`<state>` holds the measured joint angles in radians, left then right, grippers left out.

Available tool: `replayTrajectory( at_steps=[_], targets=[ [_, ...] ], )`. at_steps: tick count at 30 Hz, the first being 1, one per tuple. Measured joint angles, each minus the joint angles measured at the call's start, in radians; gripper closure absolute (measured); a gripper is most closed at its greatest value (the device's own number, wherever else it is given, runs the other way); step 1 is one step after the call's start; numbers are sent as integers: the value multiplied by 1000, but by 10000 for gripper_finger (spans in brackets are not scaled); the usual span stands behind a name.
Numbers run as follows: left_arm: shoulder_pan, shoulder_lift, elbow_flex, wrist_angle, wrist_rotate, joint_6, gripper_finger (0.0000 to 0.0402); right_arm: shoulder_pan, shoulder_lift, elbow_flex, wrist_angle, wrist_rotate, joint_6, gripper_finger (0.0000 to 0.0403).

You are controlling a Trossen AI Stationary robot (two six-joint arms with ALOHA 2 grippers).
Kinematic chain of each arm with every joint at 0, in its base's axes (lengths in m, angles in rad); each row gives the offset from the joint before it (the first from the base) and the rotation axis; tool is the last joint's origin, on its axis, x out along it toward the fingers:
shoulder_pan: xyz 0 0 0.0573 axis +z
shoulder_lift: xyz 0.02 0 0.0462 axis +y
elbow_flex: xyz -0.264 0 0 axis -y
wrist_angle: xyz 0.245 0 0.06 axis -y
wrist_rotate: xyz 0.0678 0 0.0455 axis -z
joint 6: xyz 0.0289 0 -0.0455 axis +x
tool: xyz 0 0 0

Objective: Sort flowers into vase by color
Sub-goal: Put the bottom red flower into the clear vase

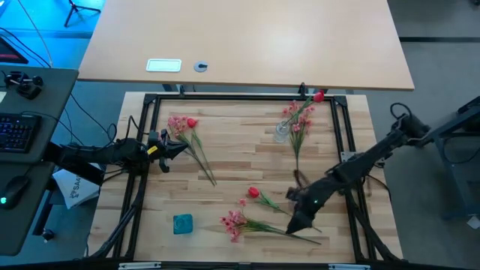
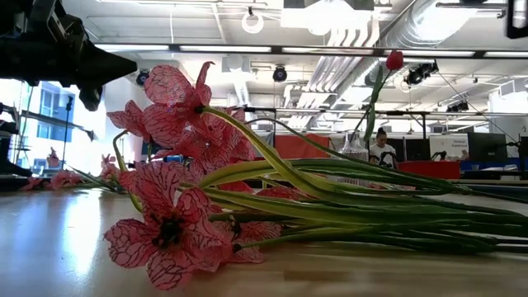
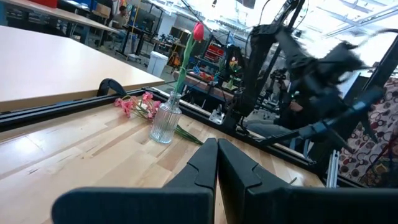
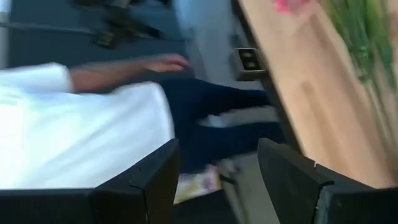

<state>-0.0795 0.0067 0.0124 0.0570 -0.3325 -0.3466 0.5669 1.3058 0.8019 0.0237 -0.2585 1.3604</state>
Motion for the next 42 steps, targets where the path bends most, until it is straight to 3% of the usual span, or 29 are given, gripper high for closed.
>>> replayTrajectory(
  at_steps=[6,10,14,24,36,39,42],
  targets=[
    [0,0,0,0,0,0,401,-32,271,343,-612,19,-145,192],
    [0,0,0,0,0,0,401,-52,401,431,-892,47,-105,192],
    [0,0,0,0,0,0,401,-82,444,393,-796,12,-150,192],
    [0,0,0,0,0,0,401,-122,495,378,-768,111,-304,192],
    [0,0,0,0,0,0,401,-98,613,382,-744,165,-307,197],
    [0,0,0,0,0,0,401,-96,626,382,-782,202,-289,230],
    [0,0,0,0,0,0,401,-86,629,382,-817,244,-311,300]
  ],
)
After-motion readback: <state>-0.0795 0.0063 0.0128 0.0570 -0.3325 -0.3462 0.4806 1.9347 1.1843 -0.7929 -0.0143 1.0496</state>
